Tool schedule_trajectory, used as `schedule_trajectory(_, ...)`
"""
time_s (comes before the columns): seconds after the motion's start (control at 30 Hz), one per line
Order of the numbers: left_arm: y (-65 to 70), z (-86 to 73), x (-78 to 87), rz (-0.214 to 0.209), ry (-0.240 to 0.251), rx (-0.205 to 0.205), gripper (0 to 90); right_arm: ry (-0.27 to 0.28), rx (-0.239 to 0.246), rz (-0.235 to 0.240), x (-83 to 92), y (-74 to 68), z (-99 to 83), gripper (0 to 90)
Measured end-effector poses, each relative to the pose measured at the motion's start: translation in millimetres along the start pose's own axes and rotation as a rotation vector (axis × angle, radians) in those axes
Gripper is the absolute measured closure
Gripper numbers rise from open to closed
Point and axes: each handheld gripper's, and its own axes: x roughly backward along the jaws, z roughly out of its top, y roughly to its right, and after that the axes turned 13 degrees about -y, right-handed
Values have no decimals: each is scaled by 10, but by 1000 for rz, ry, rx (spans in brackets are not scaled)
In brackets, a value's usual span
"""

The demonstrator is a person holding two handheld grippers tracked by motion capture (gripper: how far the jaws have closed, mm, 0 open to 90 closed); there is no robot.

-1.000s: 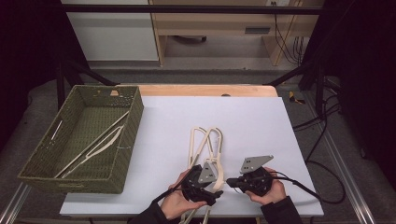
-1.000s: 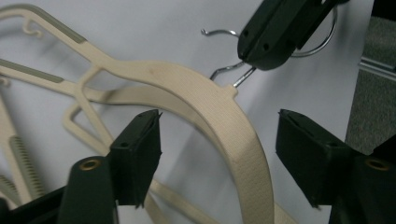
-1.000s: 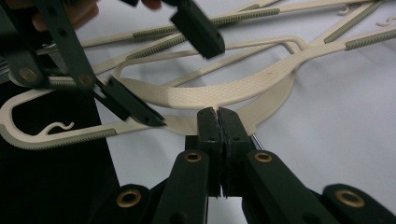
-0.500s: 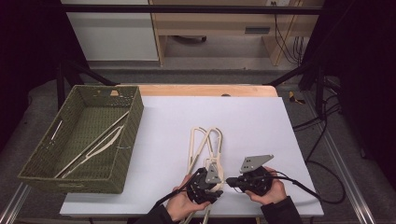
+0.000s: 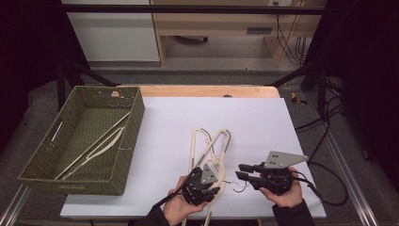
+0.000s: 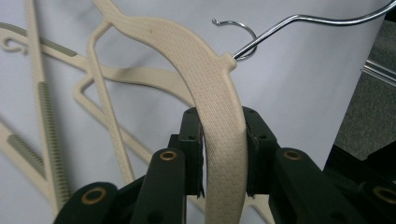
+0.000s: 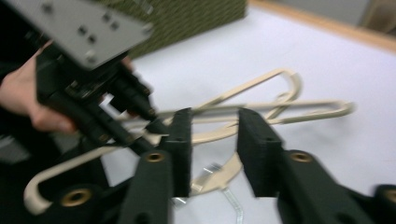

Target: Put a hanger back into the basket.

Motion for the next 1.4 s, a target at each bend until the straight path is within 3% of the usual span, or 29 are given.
schedule_trajectory(0.03,-9,-8,36,0,6,9,733,23,-15,-25,55,13,-2,586)
schedule_trajectory(0.07,-16,-16,57,-1,11,12,737,68,-39,-66,140,42,-15,476)
schedule_trajectory(0.13,-39,-39,122,-2,16,17,739,81,-54,-75,170,65,-27,439)
schedule_trajectory(0.2,-59,-70,192,5,28,23,747,112,-113,-113,209,138,-82,350)
schedule_trajectory(0.43,-161,-164,381,16,73,63,763,116,-181,-173,181,256,-194,236)
schedule_trajectory(0.67,-305,-236,538,42,102,109,785,87,-217,-195,121,338,-292,178)
schedule_trajectory(0.93,-455,-286,653,109,117,166,817,70,-247,-217,65,377,-350,120)
schedule_trajectory(1.1,-601,-337,712,155,122,235,848,54,-253,-217,36,389,-369,115)
schedule_trajectory(1.27,-707,-382,767,157,140,267,854,47,-252,-217,18,388,-372,111)
schedule_trajectory(1.4,-723,-391,878,153,174,259,854,46,-249,-220,17,387,-373,98)
